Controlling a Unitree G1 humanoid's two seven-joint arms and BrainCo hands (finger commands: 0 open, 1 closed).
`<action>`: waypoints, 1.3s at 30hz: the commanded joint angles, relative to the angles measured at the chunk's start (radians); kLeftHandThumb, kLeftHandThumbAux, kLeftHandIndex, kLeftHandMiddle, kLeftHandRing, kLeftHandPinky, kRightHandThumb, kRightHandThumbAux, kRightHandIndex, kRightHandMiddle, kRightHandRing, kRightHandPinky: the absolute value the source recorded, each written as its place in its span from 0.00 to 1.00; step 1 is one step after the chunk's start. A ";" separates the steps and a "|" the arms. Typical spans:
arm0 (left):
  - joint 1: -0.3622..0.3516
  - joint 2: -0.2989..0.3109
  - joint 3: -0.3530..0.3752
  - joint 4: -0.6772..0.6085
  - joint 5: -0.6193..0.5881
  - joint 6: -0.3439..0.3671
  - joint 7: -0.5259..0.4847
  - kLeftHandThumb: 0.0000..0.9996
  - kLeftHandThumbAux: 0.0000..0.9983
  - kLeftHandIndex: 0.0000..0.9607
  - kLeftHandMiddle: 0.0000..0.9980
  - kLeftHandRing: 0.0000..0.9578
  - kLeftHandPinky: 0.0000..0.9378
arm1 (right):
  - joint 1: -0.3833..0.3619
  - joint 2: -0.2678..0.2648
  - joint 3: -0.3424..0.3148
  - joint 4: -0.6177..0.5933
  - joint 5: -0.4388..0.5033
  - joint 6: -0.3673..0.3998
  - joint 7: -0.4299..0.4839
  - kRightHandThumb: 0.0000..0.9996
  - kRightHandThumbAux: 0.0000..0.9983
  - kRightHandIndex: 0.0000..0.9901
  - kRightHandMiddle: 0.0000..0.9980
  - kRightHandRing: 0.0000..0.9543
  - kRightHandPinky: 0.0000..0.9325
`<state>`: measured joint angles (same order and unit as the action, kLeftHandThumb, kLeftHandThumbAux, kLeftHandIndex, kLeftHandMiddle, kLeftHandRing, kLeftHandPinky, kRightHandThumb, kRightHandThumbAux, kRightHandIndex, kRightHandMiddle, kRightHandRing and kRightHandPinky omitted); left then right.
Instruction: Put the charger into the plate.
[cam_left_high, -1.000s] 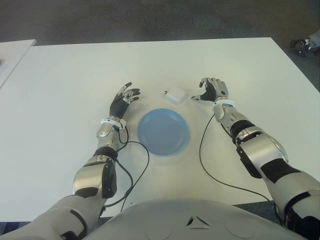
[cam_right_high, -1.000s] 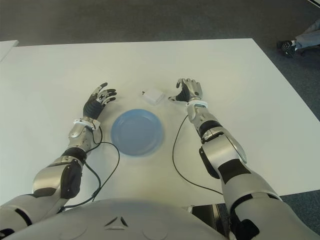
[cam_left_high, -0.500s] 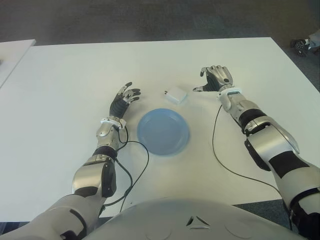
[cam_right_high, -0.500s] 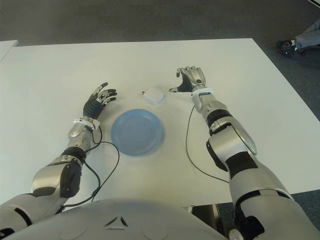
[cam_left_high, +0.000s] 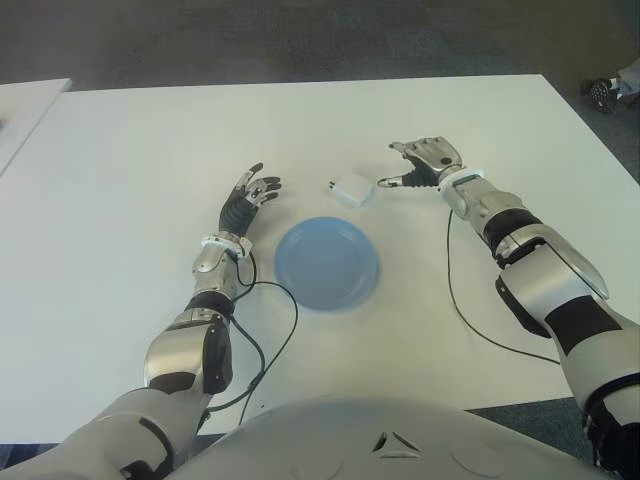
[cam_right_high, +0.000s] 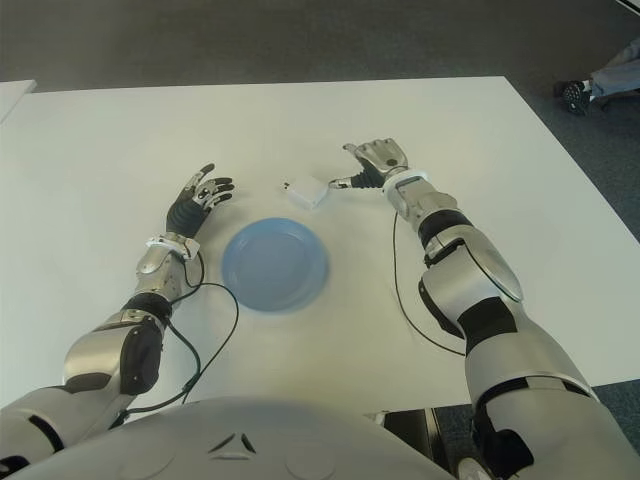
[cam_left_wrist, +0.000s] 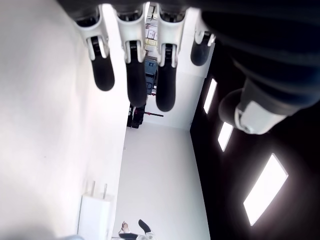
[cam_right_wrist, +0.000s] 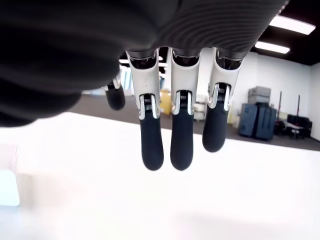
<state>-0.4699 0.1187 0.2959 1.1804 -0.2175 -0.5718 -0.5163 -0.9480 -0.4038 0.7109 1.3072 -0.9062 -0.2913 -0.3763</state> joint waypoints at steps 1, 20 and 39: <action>0.027 -0.001 -0.010 0.034 0.016 0.034 0.022 0.00 0.53 0.10 0.30 0.29 0.22 | -0.018 -0.001 0.014 -0.003 -0.010 -0.002 0.031 0.39 0.08 0.00 0.00 0.00 0.00; 0.027 -0.009 -0.018 0.039 0.030 0.014 0.039 0.04 0.55 0.09 0.30 0.29 0.21 | -0.012 0.068 -0.023 -0.018 0.036 -0.023 0.060 0.32 0.10 0.00 0.00 0.00 0.00; 0.025 -0.015 -0.022 0.045 0.032 0.018 0.048 0.13 0.62 0.07 0.28 0.27 0.22 | -0.002 0.180 -0.084 -0.008 0.094 0.113 0.083 0.32 0.09 0.00 0.00 0.00 0.00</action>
<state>-0.4748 0.1097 0.2792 1.1898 -0.1957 -0.5965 -0.4750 -0.9545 -0.2446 0.6400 1.2926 -0.8312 -0.2092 -0.3072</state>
